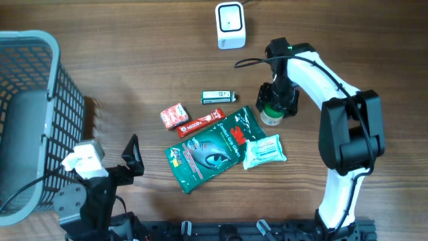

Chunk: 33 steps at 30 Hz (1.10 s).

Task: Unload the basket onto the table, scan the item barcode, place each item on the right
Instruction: 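Lift the jar with right gripper and hold it under the scanner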

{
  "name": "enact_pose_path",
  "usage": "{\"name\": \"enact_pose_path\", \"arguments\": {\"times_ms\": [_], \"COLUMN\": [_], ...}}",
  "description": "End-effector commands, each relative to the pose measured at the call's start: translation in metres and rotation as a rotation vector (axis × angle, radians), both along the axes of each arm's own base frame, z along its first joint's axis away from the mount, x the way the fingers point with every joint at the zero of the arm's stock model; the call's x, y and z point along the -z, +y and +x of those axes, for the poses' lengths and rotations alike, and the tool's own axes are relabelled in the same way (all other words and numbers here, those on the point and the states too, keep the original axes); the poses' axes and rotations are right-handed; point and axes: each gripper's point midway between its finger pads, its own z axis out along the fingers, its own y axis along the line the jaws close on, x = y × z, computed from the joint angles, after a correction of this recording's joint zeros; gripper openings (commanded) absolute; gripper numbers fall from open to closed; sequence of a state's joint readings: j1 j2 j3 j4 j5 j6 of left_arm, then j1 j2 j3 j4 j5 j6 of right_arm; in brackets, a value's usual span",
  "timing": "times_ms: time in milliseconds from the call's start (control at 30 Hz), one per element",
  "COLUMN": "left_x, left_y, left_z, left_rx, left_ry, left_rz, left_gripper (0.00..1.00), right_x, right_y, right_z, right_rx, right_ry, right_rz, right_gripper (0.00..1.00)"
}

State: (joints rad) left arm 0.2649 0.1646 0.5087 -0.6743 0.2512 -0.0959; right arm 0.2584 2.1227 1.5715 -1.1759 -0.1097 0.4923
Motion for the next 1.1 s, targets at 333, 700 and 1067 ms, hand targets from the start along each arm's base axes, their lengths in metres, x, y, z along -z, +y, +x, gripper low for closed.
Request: {"name": "enact_pose_path", "arguments": {"times_ms": [333, 700, 1067], "left_x": [-0.001, -0.001, -0.001], "left_y": [0.002, 0.002, 0.002], "left_z": [0.000, 0.000, 0.000], "left_rx": [-0.015, -0.015, -0.015], "left_ry": [-0.005, -0.005, -0.005], "left_rz": [-0.007, -0.007, -0.006], "left_gripper": [1.00, 1.00, 1.00], "right_x": [-0.092, -0.074, -0.155], "right_y": [0.081, 0.088, 0.106], "right_z": [-0.029, 0.083, 0.271], "right_rx": [0.117, 0.007, -0.167], "right_ry": [0.255, -0.263, -1.351], "right_rz": [0.517, 0.501, 0.055], "right_gripper": [0.67, 0.55, 0.63]}}
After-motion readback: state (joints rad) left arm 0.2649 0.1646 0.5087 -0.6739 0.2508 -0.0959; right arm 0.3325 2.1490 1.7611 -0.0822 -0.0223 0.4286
